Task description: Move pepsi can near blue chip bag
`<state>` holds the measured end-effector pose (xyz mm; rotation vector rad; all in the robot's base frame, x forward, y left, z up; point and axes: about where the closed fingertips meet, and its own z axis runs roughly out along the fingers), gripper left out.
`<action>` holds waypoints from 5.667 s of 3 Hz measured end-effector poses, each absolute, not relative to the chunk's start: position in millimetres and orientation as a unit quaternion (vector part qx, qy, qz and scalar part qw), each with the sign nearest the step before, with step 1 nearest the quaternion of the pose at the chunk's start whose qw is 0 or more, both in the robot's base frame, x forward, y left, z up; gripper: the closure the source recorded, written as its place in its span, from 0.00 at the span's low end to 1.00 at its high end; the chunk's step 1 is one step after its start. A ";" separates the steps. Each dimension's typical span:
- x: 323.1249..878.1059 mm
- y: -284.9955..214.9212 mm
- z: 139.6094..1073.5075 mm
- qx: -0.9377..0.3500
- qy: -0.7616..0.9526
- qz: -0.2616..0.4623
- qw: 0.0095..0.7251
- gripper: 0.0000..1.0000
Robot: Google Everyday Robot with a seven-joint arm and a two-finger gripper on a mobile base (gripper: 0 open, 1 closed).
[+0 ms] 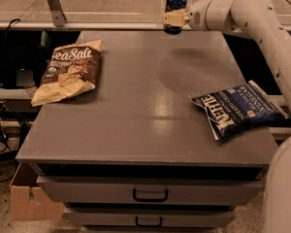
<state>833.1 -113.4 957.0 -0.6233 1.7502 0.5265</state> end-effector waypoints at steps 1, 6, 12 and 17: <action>790.7 -105.8 964.6 -0.298 0.729 0.250 0.563 1.00; 673.9 -143.3 897.2 -0.388 0.718 0.281 0.505 1.00; 626.2 -218.6 870.3 -0.415 0.735 0.240 0.480 0.00; 619.0 -447.6 977.0 -0.260 0.759 0.032 0.596 0.00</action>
Offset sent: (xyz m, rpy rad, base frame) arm -0.1255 0.0004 0.0059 -0.0049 -0.0299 0.2532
